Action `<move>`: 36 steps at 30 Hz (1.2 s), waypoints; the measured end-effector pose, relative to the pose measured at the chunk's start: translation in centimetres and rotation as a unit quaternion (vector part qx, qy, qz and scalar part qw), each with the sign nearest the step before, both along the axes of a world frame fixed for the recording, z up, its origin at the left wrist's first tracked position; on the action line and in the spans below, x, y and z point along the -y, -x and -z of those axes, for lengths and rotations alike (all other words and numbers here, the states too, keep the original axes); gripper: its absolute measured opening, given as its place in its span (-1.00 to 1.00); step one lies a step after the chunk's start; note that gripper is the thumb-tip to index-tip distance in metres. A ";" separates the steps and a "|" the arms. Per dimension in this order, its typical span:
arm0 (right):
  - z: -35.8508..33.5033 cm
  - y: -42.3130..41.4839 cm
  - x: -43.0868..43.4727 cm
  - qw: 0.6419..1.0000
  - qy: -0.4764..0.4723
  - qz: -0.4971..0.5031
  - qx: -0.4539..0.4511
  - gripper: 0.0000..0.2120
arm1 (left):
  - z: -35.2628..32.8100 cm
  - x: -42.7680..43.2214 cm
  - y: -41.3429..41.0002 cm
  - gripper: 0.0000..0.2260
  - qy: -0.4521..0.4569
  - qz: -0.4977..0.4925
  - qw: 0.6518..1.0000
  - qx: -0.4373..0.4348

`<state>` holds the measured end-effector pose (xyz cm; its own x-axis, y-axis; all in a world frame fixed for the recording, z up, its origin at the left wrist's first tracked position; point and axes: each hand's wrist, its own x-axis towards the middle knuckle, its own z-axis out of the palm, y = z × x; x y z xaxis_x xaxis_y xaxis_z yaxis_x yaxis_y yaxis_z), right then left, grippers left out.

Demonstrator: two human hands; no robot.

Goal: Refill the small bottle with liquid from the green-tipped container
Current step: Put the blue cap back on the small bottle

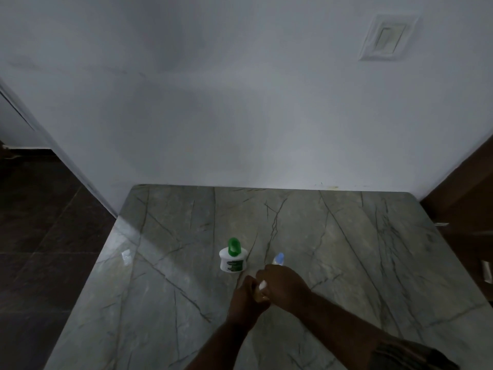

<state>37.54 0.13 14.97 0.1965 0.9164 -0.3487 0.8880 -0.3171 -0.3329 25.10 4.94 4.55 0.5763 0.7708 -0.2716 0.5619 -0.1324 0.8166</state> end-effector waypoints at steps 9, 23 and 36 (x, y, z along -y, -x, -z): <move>2.8 -0.1 4.2 0.960 -0.105 0.224 -0.127 -0.64 | -1.4 1.6 -1.6 -0.70 -0.008 -0.023 0.999 0.029; 6.3 -5.4 7.3 0.951 -0.172 0.248 -0.069 -0.55 | -2.9 3.9 -4.5 -0.63 0.000 0.055 0.997 0.044; 8.3 -12.9 7.3 0.918 -0.145 0.369 -0.019 -0.54 | -0.1 3.5 -2.5 -0.61 -0.010 0.010 1.000 -0.005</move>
